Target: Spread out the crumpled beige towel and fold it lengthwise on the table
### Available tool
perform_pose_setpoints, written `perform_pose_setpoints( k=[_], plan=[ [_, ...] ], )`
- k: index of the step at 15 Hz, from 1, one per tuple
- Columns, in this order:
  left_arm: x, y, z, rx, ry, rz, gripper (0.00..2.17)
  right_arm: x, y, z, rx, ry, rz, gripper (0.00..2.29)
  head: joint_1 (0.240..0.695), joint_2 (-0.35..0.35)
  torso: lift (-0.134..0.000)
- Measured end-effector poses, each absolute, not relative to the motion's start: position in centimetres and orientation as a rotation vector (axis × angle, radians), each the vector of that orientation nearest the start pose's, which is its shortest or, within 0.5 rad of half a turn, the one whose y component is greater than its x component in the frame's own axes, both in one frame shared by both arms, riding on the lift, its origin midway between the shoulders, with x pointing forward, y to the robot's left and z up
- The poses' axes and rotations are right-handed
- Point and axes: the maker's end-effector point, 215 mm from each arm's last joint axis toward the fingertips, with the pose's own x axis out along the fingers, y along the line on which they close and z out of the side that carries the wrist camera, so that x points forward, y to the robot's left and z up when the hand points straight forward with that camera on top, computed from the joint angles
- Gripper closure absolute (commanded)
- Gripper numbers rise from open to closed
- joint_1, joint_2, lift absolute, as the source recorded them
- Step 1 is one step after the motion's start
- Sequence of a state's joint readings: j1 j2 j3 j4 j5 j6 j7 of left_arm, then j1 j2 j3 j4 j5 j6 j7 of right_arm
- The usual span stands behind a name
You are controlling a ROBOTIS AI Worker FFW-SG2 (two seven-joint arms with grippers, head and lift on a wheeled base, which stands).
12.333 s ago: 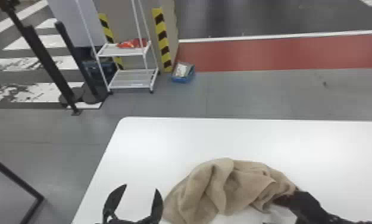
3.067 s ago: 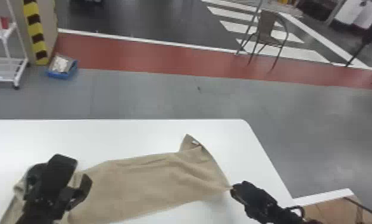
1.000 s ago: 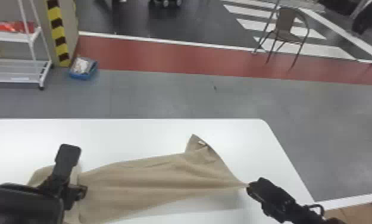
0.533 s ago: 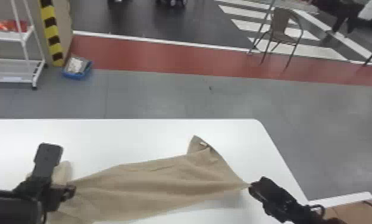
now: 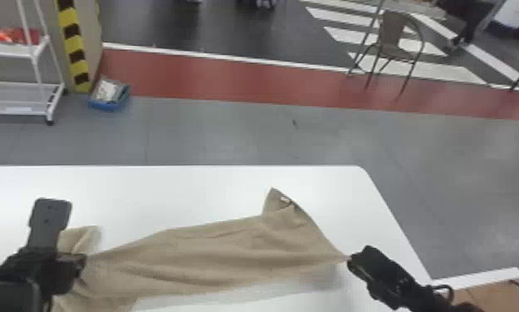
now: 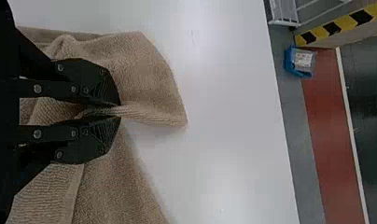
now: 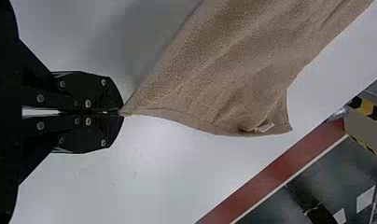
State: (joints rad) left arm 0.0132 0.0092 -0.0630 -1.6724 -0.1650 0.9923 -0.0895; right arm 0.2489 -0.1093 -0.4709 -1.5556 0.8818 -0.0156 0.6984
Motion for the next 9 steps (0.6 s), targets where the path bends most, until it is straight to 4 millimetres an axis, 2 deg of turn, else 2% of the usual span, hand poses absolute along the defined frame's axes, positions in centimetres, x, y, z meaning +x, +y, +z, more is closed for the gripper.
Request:
perform_pose_setpoints(
  k=[4,7,9],
  plan=[
    [47.8,26.9,-51.3,0.022,0.807,0.020,1.41,41.7,-46.1,-52.6,-0.814,0.697,0.241,1.11,0.695,-0.246,0.000],
    [45.1,30.7,-48.9,-0.121,0.742,0.072,1.41,42.5,-47.0,-50.2,-0.799,0.645,0.202,1.11,0.695,-0.210,0.000],
    [42.9,31.3,-47.8,-0.216,0.705,0.060,1.41,43.1,-46.1,-48.1,-0.760,0.577,0.203,1.11,0.695,-0.192,0.000]
  ],
)
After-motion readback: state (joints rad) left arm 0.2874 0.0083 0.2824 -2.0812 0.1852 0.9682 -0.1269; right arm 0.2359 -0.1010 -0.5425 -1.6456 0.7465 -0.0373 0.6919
